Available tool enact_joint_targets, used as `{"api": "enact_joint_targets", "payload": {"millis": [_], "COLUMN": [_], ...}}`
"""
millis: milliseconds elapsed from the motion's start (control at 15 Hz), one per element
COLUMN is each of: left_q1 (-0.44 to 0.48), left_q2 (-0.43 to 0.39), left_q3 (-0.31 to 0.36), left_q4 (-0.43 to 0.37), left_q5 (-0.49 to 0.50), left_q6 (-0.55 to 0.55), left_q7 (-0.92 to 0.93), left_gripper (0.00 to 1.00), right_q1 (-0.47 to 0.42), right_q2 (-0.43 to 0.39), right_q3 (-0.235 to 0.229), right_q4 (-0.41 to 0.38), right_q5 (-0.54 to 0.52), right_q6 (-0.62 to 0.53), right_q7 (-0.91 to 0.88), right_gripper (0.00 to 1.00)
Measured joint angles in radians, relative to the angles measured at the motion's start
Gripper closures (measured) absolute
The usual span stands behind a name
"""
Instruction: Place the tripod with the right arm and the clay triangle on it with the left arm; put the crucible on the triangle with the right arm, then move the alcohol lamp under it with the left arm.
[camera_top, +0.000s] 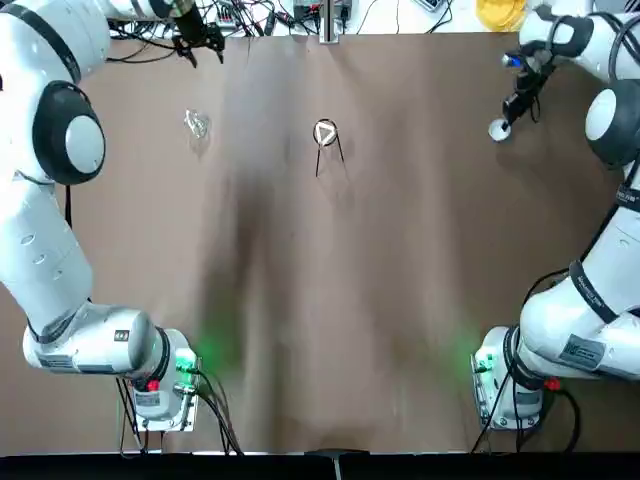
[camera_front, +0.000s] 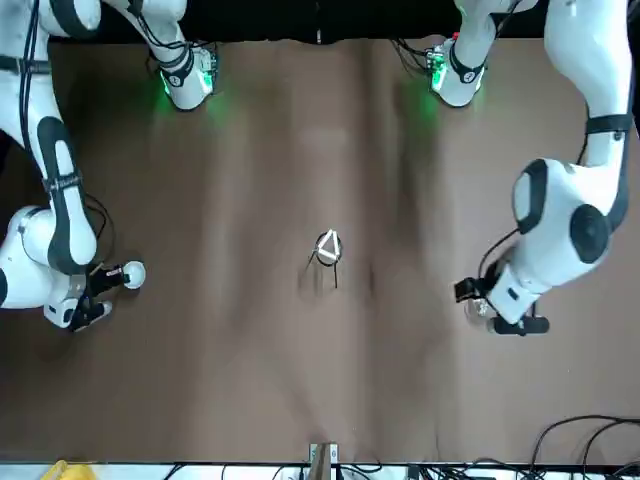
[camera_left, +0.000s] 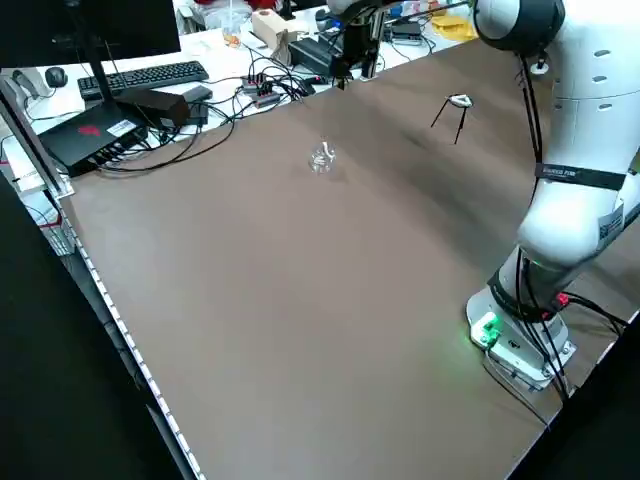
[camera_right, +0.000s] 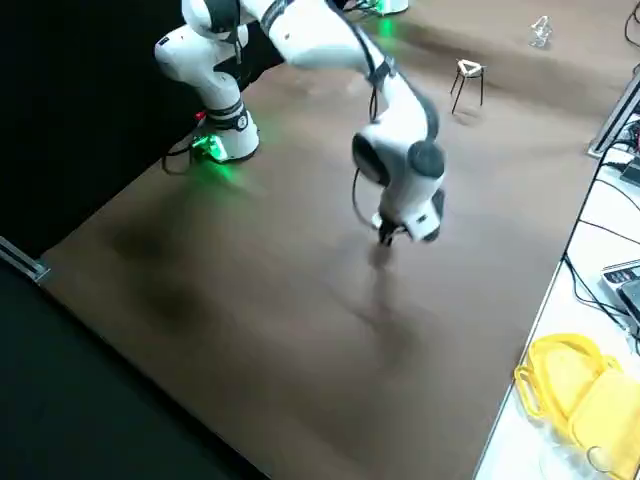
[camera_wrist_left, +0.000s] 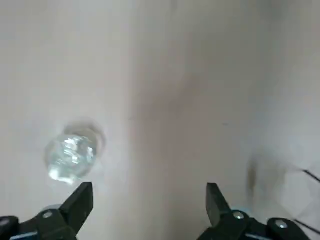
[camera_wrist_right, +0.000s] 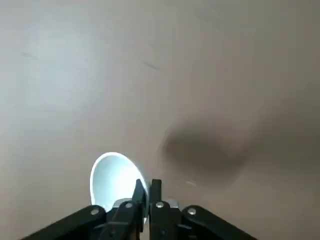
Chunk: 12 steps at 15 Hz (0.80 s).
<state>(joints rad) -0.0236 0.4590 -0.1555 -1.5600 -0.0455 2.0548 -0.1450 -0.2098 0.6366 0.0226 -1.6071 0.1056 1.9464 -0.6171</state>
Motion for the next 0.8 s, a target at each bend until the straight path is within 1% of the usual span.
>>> {"api": "enact_joint_targets", "payload": {"millis": [133,267,400,600,667,800], "left_q1": [0.052,0.104,0.154,0.211,0.227,0.263], "left_q2": [0.004,0.005,0.011,0.042,0.055,0.081], "left_q3": [-0.001,-0.001,-0.002,-0.002,-0.002,-0.004], "left_q4": [0.0,0.0,0.0,-0.001,-0.001,-0.001], "left_q5": [0.0,0.0,0.0,0.0,0.0,-0.016], "left_q6": [0.001,0.004,0.018,0.065,0.087,0.111], "left_q7": [0.064,0.144,0.248,0.381,0.422,0.527], "left_gripper": [0.0,0.0,0.0,0.0,0.0,0.0], "right_q1": [0.01,0.018,0.035,0.094,0.126,0.201], "right_q2": [-0.055,-0.107,-0.135,-0.142,-0.143,-0.143], "right_q3": [0.057,0.116,0.175,0.265,0.285,0.301], "right_q4": [0.006,0.006,0.005,0.006,0.007,0.021], "right_q5": [0.013,0.019,0.025,0.027,0.027,0.029], "right_q6": [-0.051,-0.094,-0.114,-0.107,-0.1,-0.088], "right_q7": [0.005,0.063,0.18,0.408,0.492,0.642], "right_gripper": [0.94,0.94,0.94,0.94,0.94,0.94]}}
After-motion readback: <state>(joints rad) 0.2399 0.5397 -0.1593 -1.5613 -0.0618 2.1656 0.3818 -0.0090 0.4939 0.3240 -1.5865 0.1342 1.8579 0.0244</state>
